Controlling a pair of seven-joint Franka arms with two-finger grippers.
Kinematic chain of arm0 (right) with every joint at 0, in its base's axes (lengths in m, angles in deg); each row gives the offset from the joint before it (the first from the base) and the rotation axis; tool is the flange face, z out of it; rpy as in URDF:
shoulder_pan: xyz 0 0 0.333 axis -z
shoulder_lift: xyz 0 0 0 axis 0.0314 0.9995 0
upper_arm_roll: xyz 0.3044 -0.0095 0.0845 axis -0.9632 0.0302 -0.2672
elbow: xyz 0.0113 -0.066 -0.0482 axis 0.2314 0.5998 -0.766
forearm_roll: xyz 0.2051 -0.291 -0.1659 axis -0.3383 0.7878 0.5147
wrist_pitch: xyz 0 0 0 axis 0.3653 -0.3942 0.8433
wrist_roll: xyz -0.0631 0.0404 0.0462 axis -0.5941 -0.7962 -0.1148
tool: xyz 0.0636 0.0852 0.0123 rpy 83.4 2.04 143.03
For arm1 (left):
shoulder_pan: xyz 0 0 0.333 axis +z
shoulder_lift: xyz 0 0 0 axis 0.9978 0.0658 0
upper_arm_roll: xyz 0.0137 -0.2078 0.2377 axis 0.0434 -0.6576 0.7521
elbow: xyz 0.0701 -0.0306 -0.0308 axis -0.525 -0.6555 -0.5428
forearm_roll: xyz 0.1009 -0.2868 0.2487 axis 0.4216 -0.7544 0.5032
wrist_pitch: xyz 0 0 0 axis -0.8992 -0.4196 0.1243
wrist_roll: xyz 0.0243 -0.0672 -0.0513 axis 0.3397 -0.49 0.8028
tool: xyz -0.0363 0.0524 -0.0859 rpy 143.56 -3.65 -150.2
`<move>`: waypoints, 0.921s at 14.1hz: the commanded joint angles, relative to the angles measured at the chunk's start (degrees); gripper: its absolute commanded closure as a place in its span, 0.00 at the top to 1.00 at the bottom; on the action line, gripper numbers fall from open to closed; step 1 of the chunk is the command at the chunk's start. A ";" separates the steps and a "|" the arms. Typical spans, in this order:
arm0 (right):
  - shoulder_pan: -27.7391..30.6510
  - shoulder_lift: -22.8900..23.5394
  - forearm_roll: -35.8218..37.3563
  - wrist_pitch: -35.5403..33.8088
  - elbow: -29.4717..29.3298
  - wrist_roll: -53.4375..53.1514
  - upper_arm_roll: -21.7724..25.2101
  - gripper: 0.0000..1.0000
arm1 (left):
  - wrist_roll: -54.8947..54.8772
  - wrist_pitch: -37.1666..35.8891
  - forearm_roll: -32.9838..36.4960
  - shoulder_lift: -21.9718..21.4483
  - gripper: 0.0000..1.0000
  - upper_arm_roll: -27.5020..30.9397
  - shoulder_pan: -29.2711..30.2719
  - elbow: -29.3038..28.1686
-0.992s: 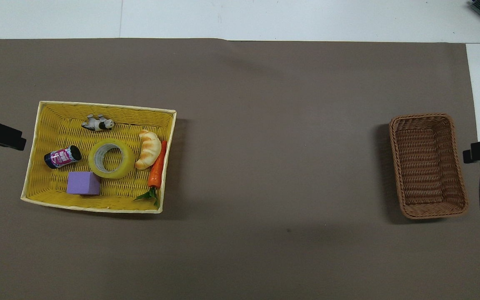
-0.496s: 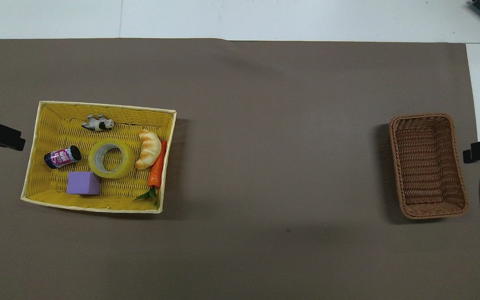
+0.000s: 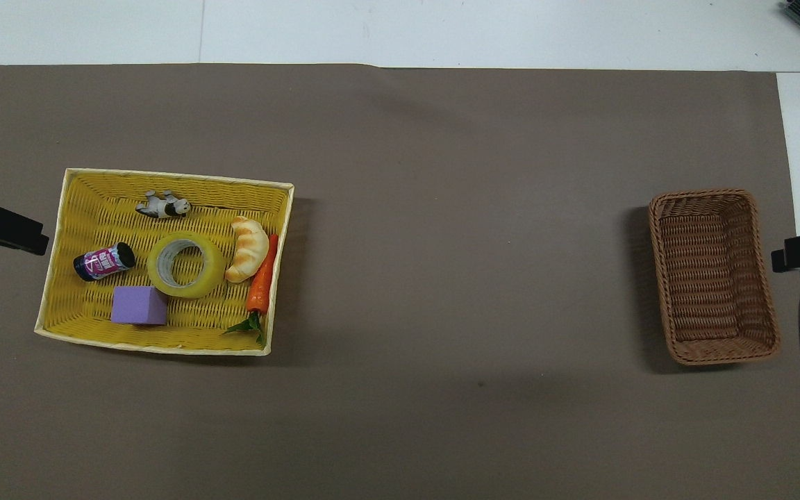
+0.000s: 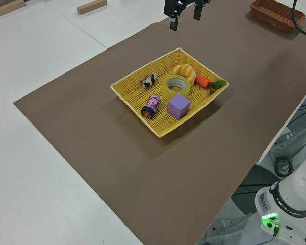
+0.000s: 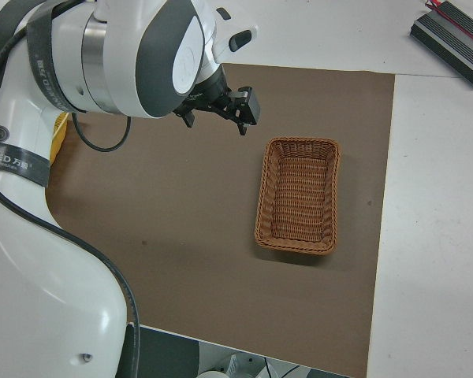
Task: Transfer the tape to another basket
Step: 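Reach the left gripper down into the yellow basket to the tape roll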
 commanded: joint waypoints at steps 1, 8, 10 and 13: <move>0.33 0.47 0.08 -0.77 -0.94 1.66 -0.05 1.00 | -0.21 3.45 0.33 -1.15 1.00 -0.62 1.72 -3.99; 0.33 0.47 0.08 -0.77 -0.94 1.66 -0.05 1.00 | -0.21 15.22 0.33 -3.00 1.00 -0.62 2.08 -16.37; 0.33 0.47 0.08 -0.77 -0.94 1.66 -0.05 1.00 | -0.21 18.82 0.33 -3.18 1.00 -0.62 2.08 -19.72; 0.41 0.47 0.08 -0.77 -0.94 1.66 -0.05 1.00 | -1.08 26.89 0.33 -2.65 1.00 -0.62 1.64 -25.77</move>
